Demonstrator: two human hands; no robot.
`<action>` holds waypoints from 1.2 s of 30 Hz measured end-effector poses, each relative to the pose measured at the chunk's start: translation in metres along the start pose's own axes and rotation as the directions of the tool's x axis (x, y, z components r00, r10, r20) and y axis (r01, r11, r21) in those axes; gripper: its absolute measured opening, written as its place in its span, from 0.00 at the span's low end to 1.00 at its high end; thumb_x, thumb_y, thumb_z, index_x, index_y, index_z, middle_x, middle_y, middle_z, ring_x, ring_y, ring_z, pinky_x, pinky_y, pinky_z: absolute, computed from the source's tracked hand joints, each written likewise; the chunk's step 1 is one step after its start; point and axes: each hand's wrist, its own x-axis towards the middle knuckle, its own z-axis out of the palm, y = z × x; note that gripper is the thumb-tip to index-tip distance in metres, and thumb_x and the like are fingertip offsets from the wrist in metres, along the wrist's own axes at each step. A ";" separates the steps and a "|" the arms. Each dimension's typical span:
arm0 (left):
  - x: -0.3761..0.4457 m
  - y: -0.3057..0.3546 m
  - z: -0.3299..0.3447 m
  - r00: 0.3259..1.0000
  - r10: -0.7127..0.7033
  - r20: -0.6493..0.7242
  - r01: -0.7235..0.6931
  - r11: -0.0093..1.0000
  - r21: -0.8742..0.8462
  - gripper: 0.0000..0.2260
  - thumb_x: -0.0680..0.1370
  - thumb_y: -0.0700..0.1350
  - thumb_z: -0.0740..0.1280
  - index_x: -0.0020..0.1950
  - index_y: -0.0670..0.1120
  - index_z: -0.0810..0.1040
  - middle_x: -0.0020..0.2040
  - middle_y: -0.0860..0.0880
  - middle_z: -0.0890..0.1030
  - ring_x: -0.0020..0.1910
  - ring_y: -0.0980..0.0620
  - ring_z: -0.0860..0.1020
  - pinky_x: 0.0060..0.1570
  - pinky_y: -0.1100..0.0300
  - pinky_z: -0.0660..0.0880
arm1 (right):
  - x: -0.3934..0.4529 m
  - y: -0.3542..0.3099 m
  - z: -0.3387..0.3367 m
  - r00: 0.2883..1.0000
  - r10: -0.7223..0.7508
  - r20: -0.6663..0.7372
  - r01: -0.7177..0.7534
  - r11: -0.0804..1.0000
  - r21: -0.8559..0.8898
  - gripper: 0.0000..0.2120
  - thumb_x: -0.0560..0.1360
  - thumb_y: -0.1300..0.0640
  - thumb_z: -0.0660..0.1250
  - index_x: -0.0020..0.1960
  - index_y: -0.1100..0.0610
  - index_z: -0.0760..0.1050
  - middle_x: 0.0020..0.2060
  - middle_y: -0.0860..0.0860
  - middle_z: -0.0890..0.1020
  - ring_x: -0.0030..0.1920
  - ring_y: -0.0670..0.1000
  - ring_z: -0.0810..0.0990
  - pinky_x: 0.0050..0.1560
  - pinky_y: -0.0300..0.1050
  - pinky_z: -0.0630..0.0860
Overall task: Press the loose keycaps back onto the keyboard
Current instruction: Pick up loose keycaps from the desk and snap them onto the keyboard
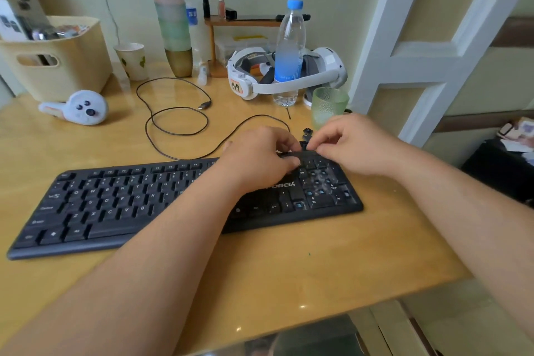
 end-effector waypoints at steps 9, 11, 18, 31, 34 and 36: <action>0.003 -0.001 0.002 0.998 -0.050 -0.042 0.048 0.998 -0.037 0.07 0.80 0.50 0.65 0.53 0.61 0.82 0.45 0.62 0.81 0.52 0.53 0.79 0.63 0.44 0.75 | -0.051 0.007 0.010 0.955 -0.259 0.142 0.283 0.941 -0.184 0.33 0.74 0.75 0.61 0.56 0.38 0.85 0.46 0.38 0.71 0.54 0.46 0.69 0.60 0.51 0.72; 0.002 0.001 0.004 0.999 -0.027 -0.042 0.027 1.000 -0.009 0.06 0.80 0.51 0.66 0.52 0.61 0.82 0.45 0.62 0.81 0.52 0.53 0.79 0.64 0.43 0.74 | -0.050 0.011 0.006 0.962 -0.270 -0.038 0.264 0.958 -0.111 0.29 0.74 0.75 0.62 0.46 0.42 0.87 0.44 0.39 0.73 0.53 0.47 0.72 0.58 0.52 0.73; 0.001 0.004 0.008 0.998 0.005 -0.056 -0.003 1.000 0.030 0.06 0.81 0.53 0.65 0.52 0.60 0.82 0.51 0.59 0.81 0.56 0.53 0.77 0.65 0.42 0.73 | 0.007 0.010 0.003 0.991 -0.126 -0.037 0.110 0.952 -0.286 0.17 0.81 0.58 0.66 0.66 0.43 0.81 0.50 0.42 0.75 0.53 0.47 0.73 0.55 0.44 0.69; 0.004 0.000 0.008 0.997 -0.009 -0.072 0.010 1.000 0.026 0.05 0.80 0.53 0.67 0.54 0.61 0.81 0.47 0.61 0.81 0.55 0.53 0.78 0.64 0.43 0.74 | 0.065 -0.005 0.010 0.960 -0.122 0.252 0.250 0.778 -0.576 0.13 0.76 0.60 0.73 0.55 0.44 0.83 0.51 0.45 0.76 0.53 0.52 0.78 0.50 0.56 0.80; 0.004 -0.003 0.007 0.995 -0.012 -0.095 0.009 0.999 -0.032 0.06 0.79 0.51 0.68 0.54 0.61 0.82 0.45 0.61 0.81 0.54 0.53 0.79 0.63 0.45 0.75 | 0.062 -0.006 0.004 0.973 -0.118 0.197 0.207 0.823 -0.529 0.11 0.78 0.56 0.73 0.57 0.43 0.84 0.51 0.44 0.78 0.54 0.51 0.78 0.52 0.55 0.79; 0.004 -0.005 0.003 0.991 -0.020 -0.130 0.010 0.997 -0.081 0.07 0.79 0.50 0.69 0.56 0.60 0.82 0.46 0.61 0.82 0.53 0.53 0.80 0.59 0.48 0.78 | 0.056 -0.008 0.001 0.991 -0.112 0.069 0.129 0.924 -0.359 0.10 0.79 0.53 0.72 0.57 0.42 0.84 0.49 0.42 0.80 0.52 0.48 0.79 0.53 0.50 0.78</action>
